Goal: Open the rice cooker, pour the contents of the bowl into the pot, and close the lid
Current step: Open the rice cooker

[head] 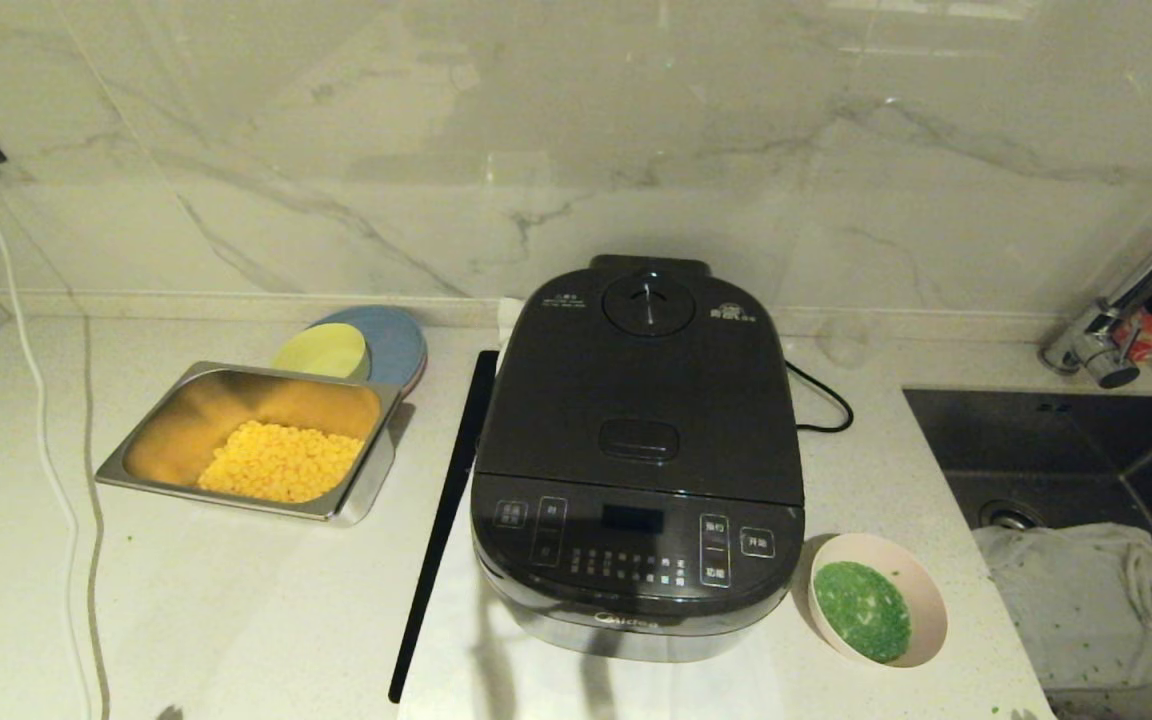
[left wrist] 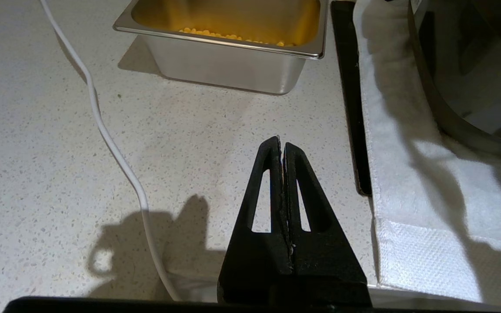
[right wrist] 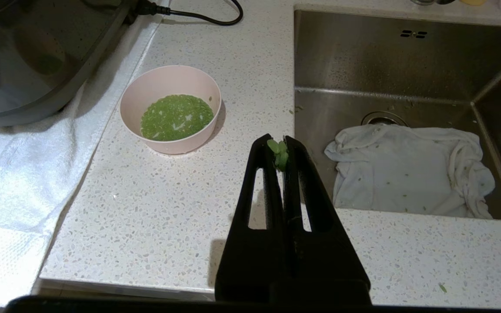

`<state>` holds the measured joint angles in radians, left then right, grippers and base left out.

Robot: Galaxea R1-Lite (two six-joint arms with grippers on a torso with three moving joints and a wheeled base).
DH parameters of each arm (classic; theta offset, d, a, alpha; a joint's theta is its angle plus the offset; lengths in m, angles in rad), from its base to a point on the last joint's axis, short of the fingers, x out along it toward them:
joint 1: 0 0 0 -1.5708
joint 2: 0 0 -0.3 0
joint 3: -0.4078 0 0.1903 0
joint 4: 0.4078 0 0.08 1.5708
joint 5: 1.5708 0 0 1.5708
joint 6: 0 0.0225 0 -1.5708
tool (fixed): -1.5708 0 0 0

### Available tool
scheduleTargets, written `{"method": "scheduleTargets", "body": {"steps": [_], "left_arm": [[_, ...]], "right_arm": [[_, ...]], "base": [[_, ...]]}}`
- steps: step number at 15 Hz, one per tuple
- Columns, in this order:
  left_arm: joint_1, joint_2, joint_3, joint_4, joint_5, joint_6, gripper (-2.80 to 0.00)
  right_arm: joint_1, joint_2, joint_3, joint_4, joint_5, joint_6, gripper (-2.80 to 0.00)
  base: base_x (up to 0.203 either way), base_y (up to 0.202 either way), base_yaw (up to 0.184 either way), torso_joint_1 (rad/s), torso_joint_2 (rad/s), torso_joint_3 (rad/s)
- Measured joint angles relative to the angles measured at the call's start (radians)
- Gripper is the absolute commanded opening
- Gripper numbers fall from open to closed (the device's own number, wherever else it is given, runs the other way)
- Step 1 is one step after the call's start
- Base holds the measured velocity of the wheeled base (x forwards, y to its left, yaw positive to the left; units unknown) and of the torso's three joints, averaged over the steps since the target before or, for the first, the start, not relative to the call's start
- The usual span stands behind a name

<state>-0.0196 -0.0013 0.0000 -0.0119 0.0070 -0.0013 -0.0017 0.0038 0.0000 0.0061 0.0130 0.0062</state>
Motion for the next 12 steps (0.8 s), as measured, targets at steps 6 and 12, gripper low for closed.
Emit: {"method": "scheduleTargets", "body": {"steps": [6, 12], "left_arm": [[0.000, 0.000, 0.000, 0.000, 0.000, 0.000, -2.80], [0.000, 0.000, 0.000, 0.003, -0.001, 0.012, -2.80]], "right_arm": [[0.000, 0.000, 0.000, 0.000, 0.000, -0.001, -2.80], [0.000, 0.000, 0.000, 0.000, 0.000, -0.001, -2.80]], "base": [[0.000, 0.000, 0.000, 0.000, 0.00, 0.000], [0.000, 0.000, 0.000, 0.000, 0.00, 0.000]]}}
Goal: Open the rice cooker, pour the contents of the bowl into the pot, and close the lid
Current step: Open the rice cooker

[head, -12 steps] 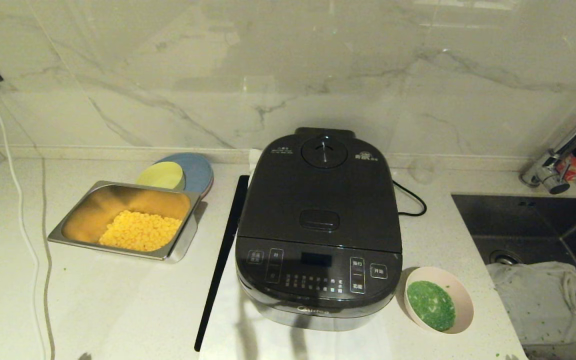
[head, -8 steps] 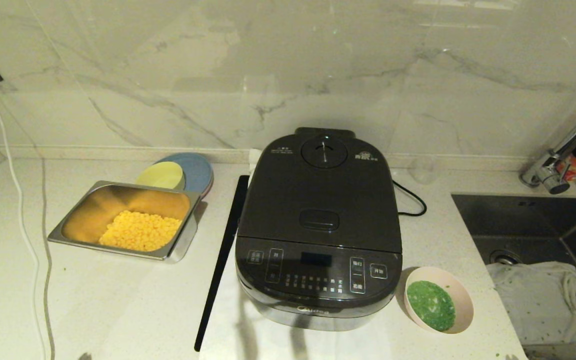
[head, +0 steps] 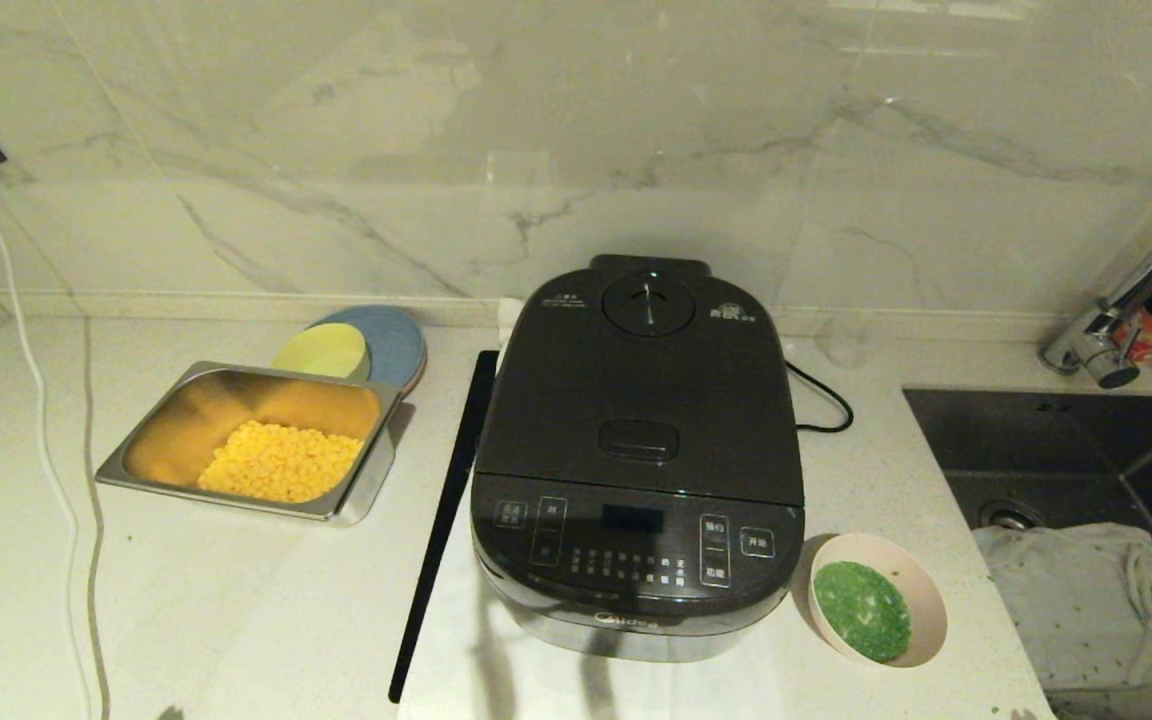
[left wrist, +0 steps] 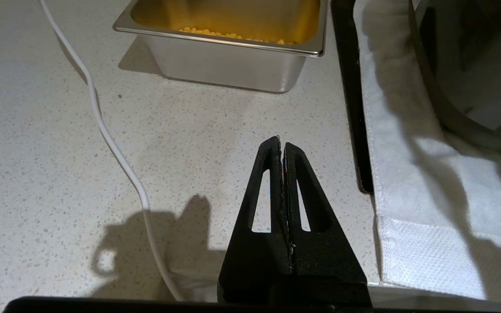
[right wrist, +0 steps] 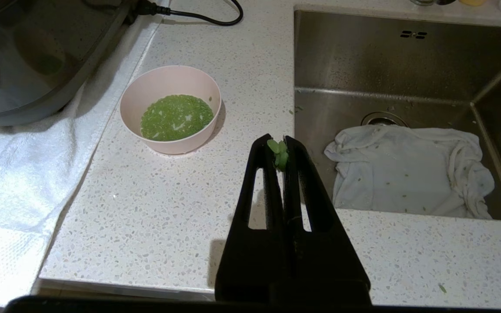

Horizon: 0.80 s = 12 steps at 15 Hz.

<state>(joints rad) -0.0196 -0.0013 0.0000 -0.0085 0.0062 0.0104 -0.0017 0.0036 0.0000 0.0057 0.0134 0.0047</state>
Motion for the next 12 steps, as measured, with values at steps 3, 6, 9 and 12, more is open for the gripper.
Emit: {"method": "scheduleTargets", "body": {"steps": [3, 6, 9, 12], "left_arm": [[0.000, 0.000, 0.000, -0.003, 0.000, -0.009, -2.80], [0.000, 0.000, 0.000, -0.003, -0.001, -0.008, -2.80], [0.000, 0.000, 0.000, -0.004, 0.000, -0.008, -2.80], [0.000, 0.000, 0.000, -0.005, 0.000, -0.008, -2.80]], "right_arm": [[0.000, 0.000, 0.000, 0.000, 0.000, 0.000, -2.80], [0.000, 0.000, 0.000, 0.000, 0.000, 0.000, -2.80], [0.000, 0.000, 0.000, 0.000, 0.000, 0.001, -2.80], [0.000, 0.000, 0.000, 0.000, 0.000, 0.000, -2.80]], "base": [[0.000, 0.000, 0.000, 0.000, 0.00, 0.000], [0.000, 0.000, 0.000, 0.000, 0.00, 0.000], [0.000, 0.000, 0.000, 0.000, 0.00, 0.000], [0.000, 0.000, 0.000, 0.000, 0.00, 0.000]]}}
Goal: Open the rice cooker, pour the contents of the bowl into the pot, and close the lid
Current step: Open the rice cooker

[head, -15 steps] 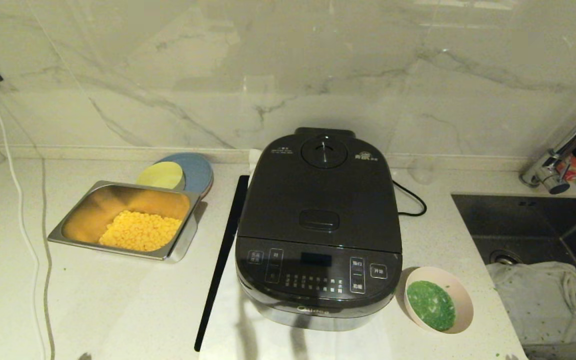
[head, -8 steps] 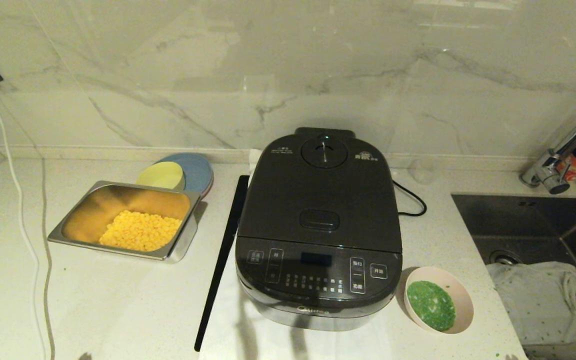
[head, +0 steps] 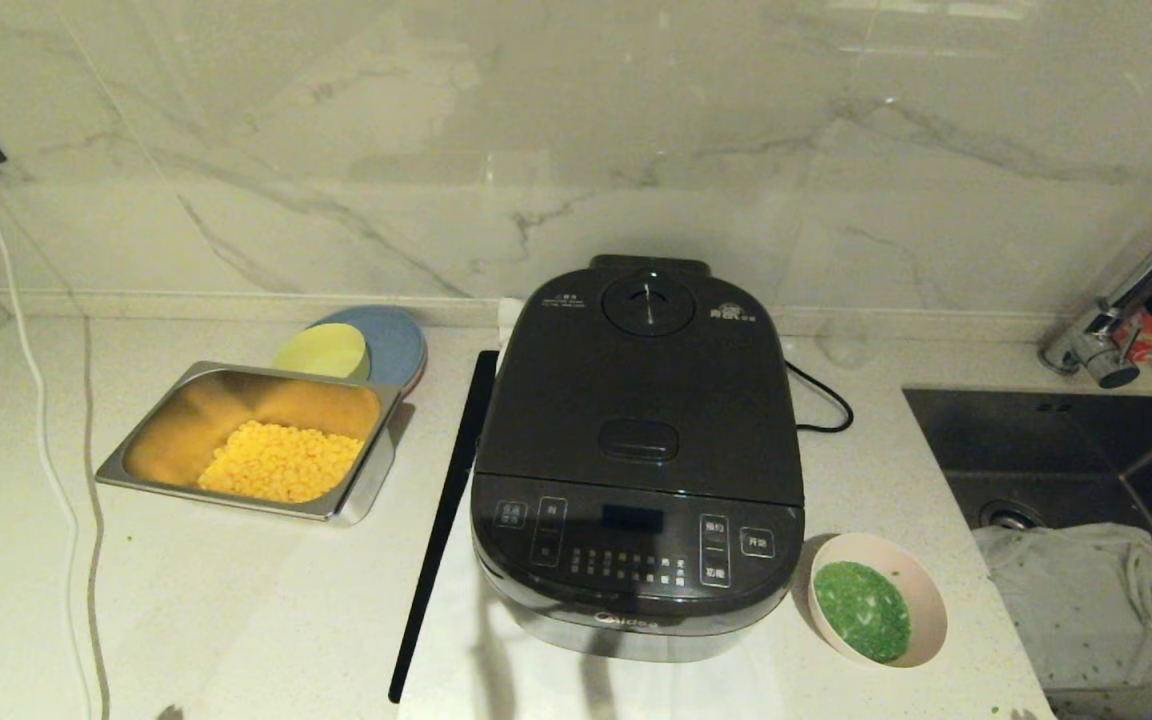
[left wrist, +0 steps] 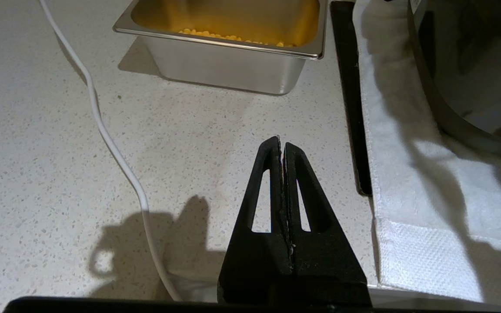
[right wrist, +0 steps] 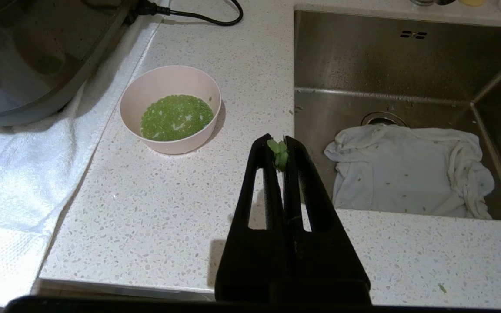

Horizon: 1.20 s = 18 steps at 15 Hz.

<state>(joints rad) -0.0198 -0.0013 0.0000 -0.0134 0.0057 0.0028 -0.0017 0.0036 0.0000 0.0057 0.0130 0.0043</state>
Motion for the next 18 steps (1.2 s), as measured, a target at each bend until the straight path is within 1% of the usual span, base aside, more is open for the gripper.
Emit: {"method": "scheduleTargets", "body": {"steps": [5, 6, 8, 10, 12, 14, 16, 18], "left_arm": [[0.000, 0.000, -0.007, 0.010, 0.003, -0.001, -2.80], [0.000, 0.002, -0.045, 0.012, 0.001, -0.001, -2.80], [0.000, 0.032, -0.151, 0.057, -0.011, -0.004, -2.80], [0.000, 0.121, -0.252, 0.095, -0.045, -0.026, -2.80], [-0.001, 0.262, -0.356, 0.109, -0.097, -0.068, -2.80], [-0.001, 0.417, -0.472, 0.115, -0.170, -0.123, -2.80], [-0.003, 0.571, -0.612, 0.126, -0.279, -0.181, -2.80], [-0.010, 0.715, -0.716, 0.137, -0.393, -0.227, -2.80]], "right_arm": [[0.000, 0.000, 0.000, 0.000, 0.000, 0.000, -2.80], [0.000, 0.000, 0.000, 0.000, 0.000, 0.000, -2.80], [0.000, 0.000, 0.000, 0.000, 0.000, 0.000, -2.80], [0.000, 0.000, 0.000, 0.000, 0.000, 0.000, -2.80], [0.000, 0.000, 0.000, 0.000, 0.000, 0.000, -2.80], [0.000, 0.000, 0.000, 0.000, 0.000, 0.000, -2.80], [0.000, 0.000, 0.000, 0.000, 0.000, 0.000, -2.80], [0.000, 0.000, 0.000, 0.000, 0.000, 0.000, -2.80]], "base": [[0.000, 0.000, 0.000, 0.000, 0.00, 0.000], [0.000, 0.000, 0.000, 0.000, 0.00, 0.000], [0.000, 0.000, 0.000, 0.000, 0.00, 0.000], [0.000, 0.000, 0.000, 0.000, 0.00, 0.000], [0.000, 0.000, 0.000, 0.000, 0.00, 0.000], [0.000, 0.000, 0.000, 0.000, 0.00, 0.000], [0.000, 0.000, 0.000, 0.000, 0.00, 0.000], [0.000, 0.000, 0.000, 0.000, 0.00, 0.000]]}}
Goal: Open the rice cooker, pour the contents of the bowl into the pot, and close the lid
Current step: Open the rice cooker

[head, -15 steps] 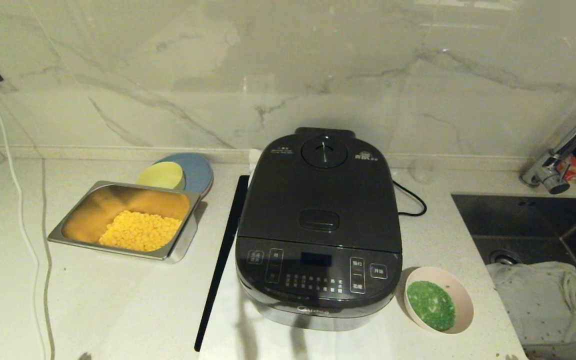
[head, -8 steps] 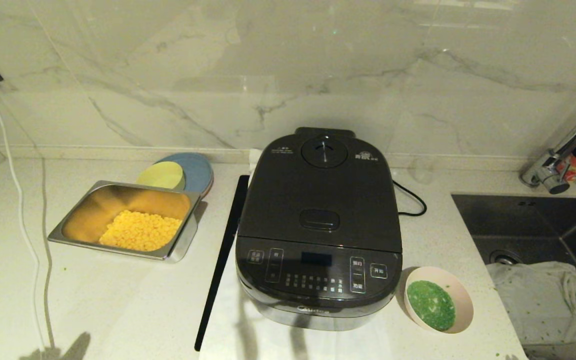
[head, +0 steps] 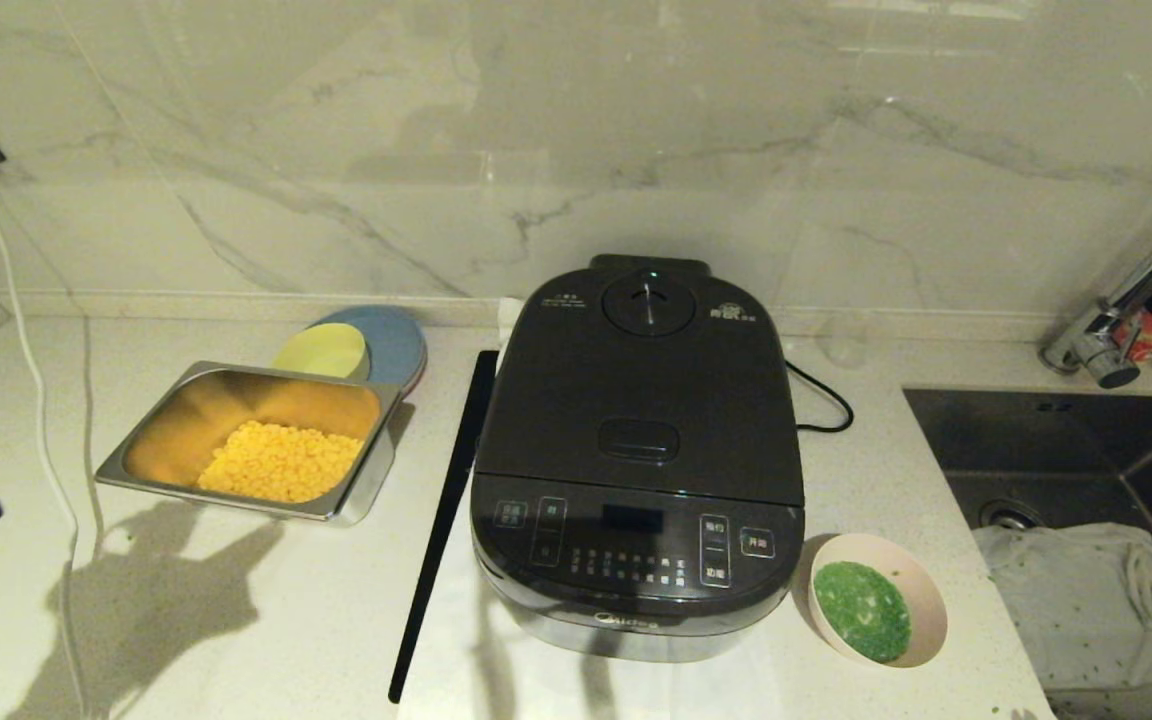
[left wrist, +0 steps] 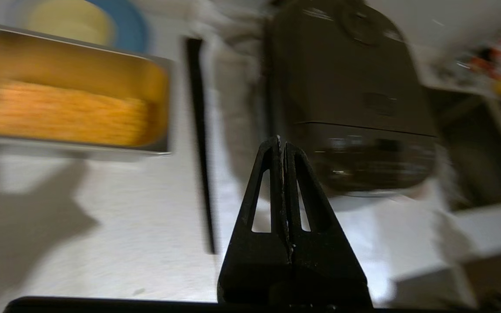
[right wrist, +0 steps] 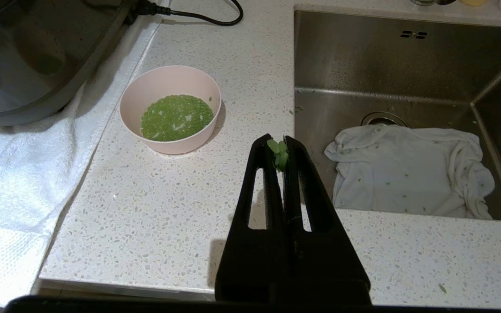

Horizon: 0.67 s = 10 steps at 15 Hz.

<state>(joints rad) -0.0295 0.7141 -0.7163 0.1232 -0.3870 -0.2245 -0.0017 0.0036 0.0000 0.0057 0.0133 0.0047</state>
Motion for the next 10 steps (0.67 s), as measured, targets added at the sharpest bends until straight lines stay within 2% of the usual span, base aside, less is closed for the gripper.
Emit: {"method": "scheduleTargets", "body": {"steps": [3, 6, 8, 10], "left_arm": [[-0.053, 0.194, -0.094, 0.003, -0.093, -0.022, -2.80], [-0.188, 0.342, -0.177, 0.003, -0.100, -0.049, -2.80], [-0.279, 0.416, -0.204, -0.006, -0.057, -0.058, -2.80], [-0.384, 0.485, -0.219, -0.038, 0.039, -0.076, -2.80]], "right_arm": [[0.000, 0.000, 0.000, 0.000, 0.000, 0.000, -2.80], [0.000, 0.000, 0.000, 0.000, 0.000, 0.000, -2.80], [0.000, 0.000, 0.000, 0.000, 0.000, 0.000, -2.80], [0.000, 0.000, 0.000, 0.000, 0.000, 0.000, -2.80]], "base": [[0.000, 0.000, 0.000, 0.000, 0.00, 0.000], [0.000, 0.000, 0.000, 0.000, 0.00, 0.000], [0.000, 0.000, 0.000, 0.000, 0.00, 0.000], [0.000, 0.000, 0.000, 0.000, 0.00, 0.000]]}}
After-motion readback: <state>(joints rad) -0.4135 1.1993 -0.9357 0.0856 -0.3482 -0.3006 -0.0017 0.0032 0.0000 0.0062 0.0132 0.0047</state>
